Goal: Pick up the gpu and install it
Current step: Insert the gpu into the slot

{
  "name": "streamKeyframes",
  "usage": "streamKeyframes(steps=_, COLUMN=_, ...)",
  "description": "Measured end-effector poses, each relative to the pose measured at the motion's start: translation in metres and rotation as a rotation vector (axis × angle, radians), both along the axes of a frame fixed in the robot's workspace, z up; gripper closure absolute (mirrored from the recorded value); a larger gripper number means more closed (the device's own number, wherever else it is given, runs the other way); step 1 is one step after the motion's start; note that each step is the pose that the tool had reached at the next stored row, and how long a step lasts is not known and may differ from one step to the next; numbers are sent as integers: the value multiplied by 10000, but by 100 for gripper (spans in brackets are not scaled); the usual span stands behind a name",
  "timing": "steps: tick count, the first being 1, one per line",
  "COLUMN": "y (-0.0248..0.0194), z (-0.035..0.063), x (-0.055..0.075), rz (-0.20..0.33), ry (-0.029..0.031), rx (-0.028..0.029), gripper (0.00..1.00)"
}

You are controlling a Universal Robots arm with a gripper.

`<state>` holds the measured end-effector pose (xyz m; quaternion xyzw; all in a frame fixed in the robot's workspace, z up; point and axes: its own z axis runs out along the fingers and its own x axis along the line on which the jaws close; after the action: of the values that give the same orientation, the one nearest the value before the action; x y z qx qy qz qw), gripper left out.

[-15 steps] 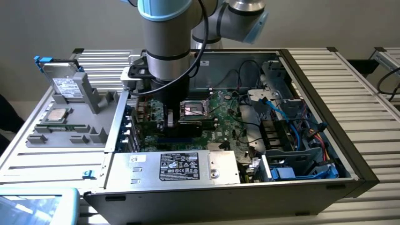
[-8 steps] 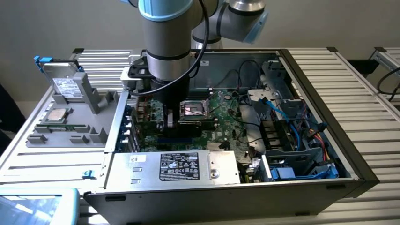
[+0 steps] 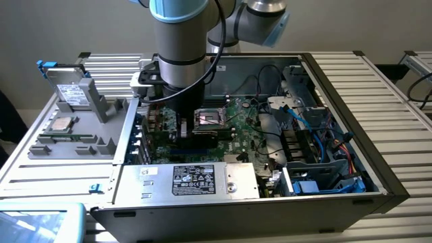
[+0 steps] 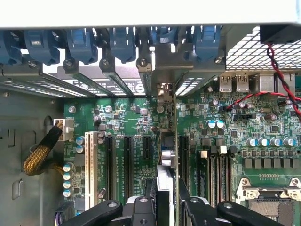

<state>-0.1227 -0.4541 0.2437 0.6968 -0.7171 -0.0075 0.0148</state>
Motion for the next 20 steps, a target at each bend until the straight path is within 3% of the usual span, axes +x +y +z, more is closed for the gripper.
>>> streamKeyframes(steps=3, y=-1, z=-2, x=0, rz=4, ry=3, rx=-55, gripper=72)
streamKeyframes(steps=20, y=3, z=-16, x=0, rz=4, ry=2, rx=-78, gripper=72)
